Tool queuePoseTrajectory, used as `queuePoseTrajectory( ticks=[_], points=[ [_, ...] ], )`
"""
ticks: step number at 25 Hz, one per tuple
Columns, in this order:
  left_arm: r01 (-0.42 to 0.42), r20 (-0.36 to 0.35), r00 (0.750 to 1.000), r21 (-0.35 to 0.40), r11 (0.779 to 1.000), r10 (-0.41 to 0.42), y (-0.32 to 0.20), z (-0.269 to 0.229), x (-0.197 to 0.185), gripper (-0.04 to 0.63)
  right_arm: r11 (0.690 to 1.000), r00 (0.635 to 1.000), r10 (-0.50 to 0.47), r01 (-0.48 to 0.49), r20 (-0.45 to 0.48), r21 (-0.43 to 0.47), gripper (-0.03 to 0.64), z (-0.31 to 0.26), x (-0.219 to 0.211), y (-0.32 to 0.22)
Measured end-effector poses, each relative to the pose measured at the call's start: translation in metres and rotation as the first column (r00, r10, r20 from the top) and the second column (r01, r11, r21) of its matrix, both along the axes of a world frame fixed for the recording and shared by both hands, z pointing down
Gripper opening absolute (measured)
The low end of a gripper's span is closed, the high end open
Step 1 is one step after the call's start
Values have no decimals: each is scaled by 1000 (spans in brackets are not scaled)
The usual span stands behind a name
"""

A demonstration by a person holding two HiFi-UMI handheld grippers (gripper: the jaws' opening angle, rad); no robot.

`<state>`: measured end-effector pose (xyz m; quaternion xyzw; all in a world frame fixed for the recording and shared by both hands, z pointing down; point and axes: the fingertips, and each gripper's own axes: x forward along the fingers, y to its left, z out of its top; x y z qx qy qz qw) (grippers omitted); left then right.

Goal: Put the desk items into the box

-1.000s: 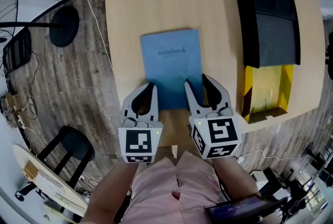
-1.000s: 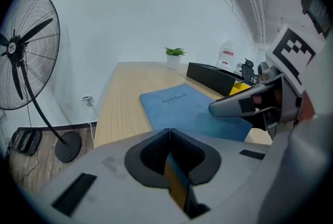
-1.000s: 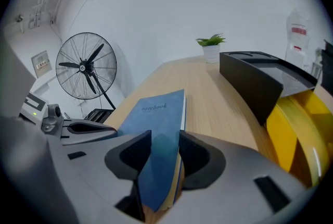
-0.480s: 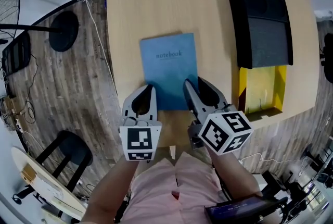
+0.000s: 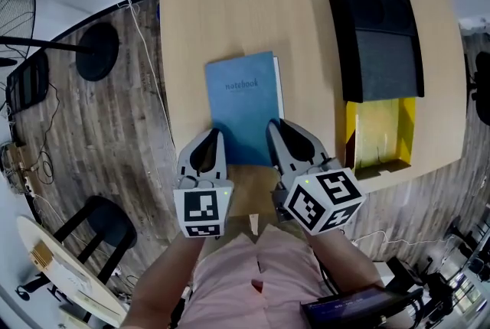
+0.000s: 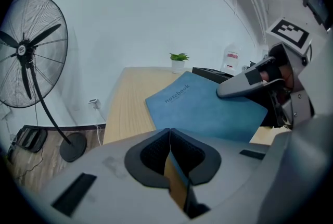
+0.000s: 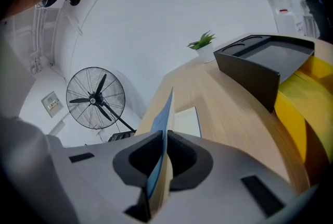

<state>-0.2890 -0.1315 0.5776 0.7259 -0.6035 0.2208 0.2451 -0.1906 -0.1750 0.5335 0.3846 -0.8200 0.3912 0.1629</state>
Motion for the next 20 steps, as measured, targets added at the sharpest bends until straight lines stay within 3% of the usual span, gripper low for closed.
queuePoseTrajectory(
  ticks=[12,20],
  points=[
    [62,-26,998,138,988,-59,7,-84,-13,15,992,996,-82,84,-24,97,28,-50,-26,19],
    [83,-53,996,296,951,-71,3,-151,-19,15,975,998,-46,38,30,220,26,-108,-26,4]
  ],
)
